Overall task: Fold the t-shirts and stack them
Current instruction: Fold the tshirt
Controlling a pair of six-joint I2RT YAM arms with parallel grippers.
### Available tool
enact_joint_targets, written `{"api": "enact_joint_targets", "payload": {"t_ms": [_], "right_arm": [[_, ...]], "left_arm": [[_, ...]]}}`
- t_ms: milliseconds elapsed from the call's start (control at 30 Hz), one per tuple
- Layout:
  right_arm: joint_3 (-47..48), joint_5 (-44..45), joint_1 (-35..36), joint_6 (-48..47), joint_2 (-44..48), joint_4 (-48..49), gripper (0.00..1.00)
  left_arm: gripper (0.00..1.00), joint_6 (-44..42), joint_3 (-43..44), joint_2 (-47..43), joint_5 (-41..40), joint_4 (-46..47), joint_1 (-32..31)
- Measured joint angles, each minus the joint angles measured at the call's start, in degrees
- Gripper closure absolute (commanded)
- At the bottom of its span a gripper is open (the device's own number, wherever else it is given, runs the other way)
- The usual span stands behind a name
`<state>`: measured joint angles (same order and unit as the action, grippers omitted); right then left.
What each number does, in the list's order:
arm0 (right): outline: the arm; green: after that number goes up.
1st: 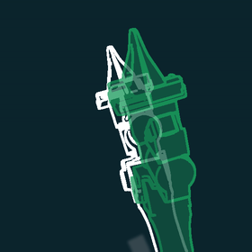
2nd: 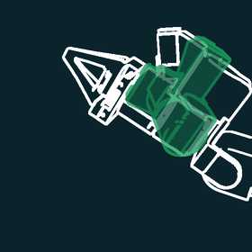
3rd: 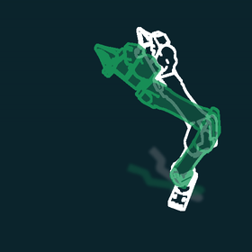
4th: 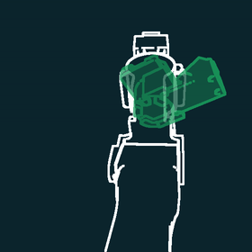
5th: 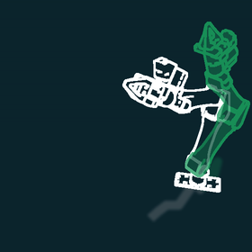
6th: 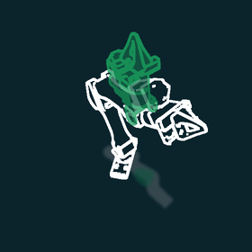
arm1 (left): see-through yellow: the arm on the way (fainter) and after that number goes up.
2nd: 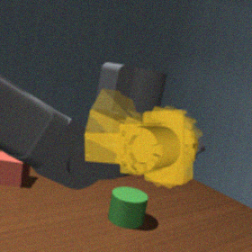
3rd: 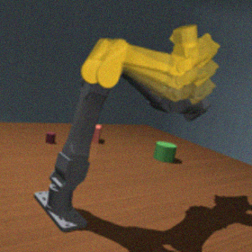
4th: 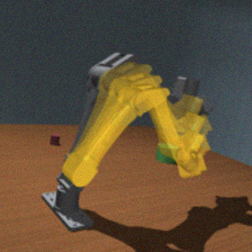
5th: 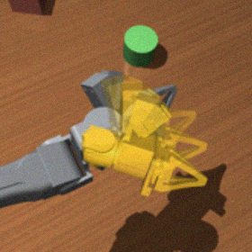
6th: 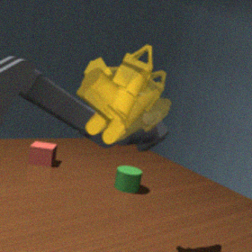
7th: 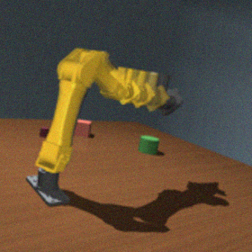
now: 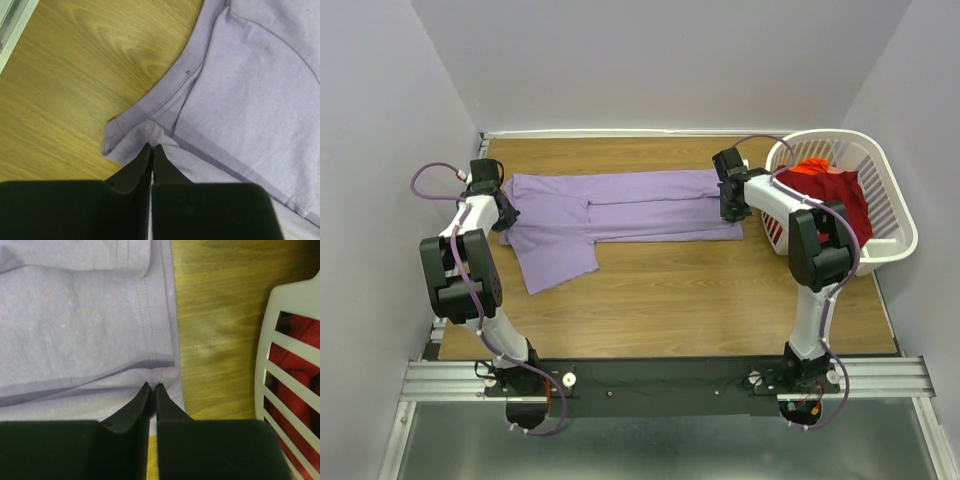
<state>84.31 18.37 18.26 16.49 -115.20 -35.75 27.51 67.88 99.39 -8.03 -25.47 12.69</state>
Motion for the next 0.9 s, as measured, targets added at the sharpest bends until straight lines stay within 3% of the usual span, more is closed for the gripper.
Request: {"api": "enact_joint_targets", "payload": {"t_ms": [67, 133, 233, 533, 700, 900], "right_arm": [[0.0, 0.0, 0.0, -0.1, 0.0, 0.2, 0.73], [0.0, -0.1, 0.0, -0.1, 0.0, 0.2, 0.64], [0.0, -0.7, -0.2, -0.1, 0.3, 0.2, 0.58], [-2.2, -5.7, -0.4, -0.3, 10.9, 0.5, 0.29], [-5.2, -7.9, -0.4, -0.8, 19.6, 0.6, 0.26], [-6.9, -9.4, -0.4, -1.0, 23.3, 1.4, 0.25]], "left_arm": [[0.73, -0.2, 0.0, 0.0, 0.0, 0.3, 0.0], [0.5, -0.5, 0.0, 0.0, -0.2, 0.8, 0.0], [0.34, -1.1, 0.0, -0.2, -0.9, 1.2, 0.0], [0.31, -1.8, -2.9, -12.6, -4.0, 1.3, -0.3], [0.31, -1.5, -8.2, -20.6, -4.3, -1.3, -4.6], [0.35, 0.8, -17.8, -21.6, -1.7, -4.9, -13.5]]}}
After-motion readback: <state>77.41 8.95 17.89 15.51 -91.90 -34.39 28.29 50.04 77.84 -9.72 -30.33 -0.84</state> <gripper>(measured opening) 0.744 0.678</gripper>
